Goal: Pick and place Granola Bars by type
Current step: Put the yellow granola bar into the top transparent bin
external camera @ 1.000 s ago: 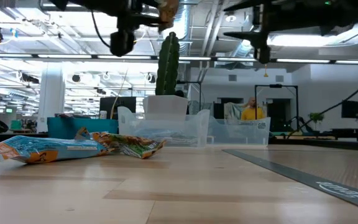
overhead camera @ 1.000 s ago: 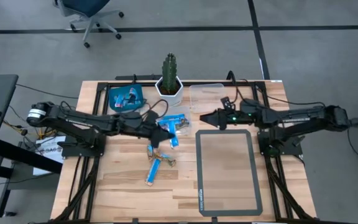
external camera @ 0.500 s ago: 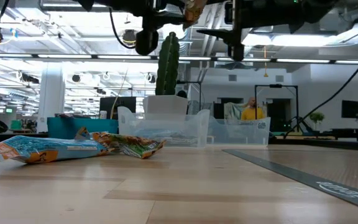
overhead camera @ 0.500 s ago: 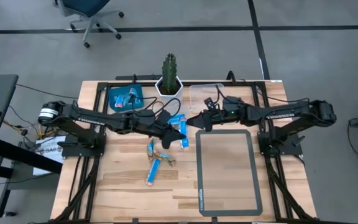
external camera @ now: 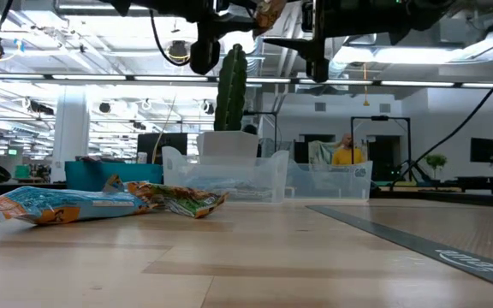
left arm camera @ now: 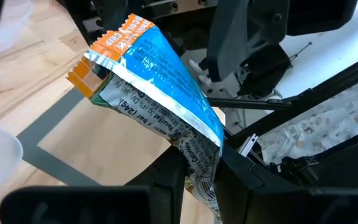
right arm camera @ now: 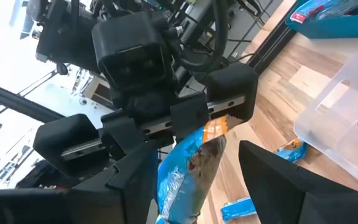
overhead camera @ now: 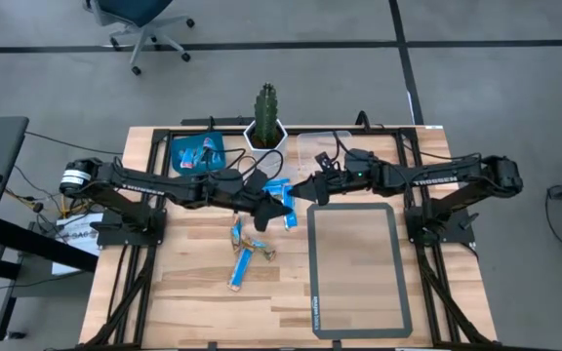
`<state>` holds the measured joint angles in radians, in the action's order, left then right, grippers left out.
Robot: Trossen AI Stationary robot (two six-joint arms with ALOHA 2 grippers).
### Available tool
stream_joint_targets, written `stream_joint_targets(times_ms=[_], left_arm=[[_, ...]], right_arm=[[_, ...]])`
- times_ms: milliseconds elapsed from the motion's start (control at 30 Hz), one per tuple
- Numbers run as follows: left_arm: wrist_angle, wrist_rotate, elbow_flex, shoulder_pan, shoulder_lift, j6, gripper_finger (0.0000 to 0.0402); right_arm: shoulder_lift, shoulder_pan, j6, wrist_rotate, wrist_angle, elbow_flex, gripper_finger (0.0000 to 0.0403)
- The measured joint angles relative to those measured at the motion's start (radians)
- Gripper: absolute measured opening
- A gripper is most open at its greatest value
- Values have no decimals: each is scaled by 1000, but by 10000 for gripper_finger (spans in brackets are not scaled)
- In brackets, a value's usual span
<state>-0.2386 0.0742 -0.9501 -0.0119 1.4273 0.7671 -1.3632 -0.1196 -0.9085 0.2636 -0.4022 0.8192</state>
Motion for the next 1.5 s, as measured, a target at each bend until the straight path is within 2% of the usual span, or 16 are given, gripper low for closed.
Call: stream_joint_targets(times_ms=[167, 600, 867, 1000, 1300, 1500], left_arm=[[0, -9, 0, 13, 0, -9, 62], [-47, -11, 1, 27, 0, -22, 62], [-27, -65, 1, 26, 0, -7, 66], [-3, -70, 1, 26, 0, 0, 94], [-1, -55, 1, 27, 0, -2, 191], [-3, -53, 1, 27, 0, -2, 226]], right_arm=[[0, 0, -8, -1, 0, 0, 206], [1, -1, 0, -4, -8, 0, 114], [1, -1, 1, -8, -2, 0, 91], [1, -1, 2, -7, -1, -1, 85], [1, -16, 19, -4, 14, -1, 76], [1, -54, 56, -30, 88, -1, 75]])
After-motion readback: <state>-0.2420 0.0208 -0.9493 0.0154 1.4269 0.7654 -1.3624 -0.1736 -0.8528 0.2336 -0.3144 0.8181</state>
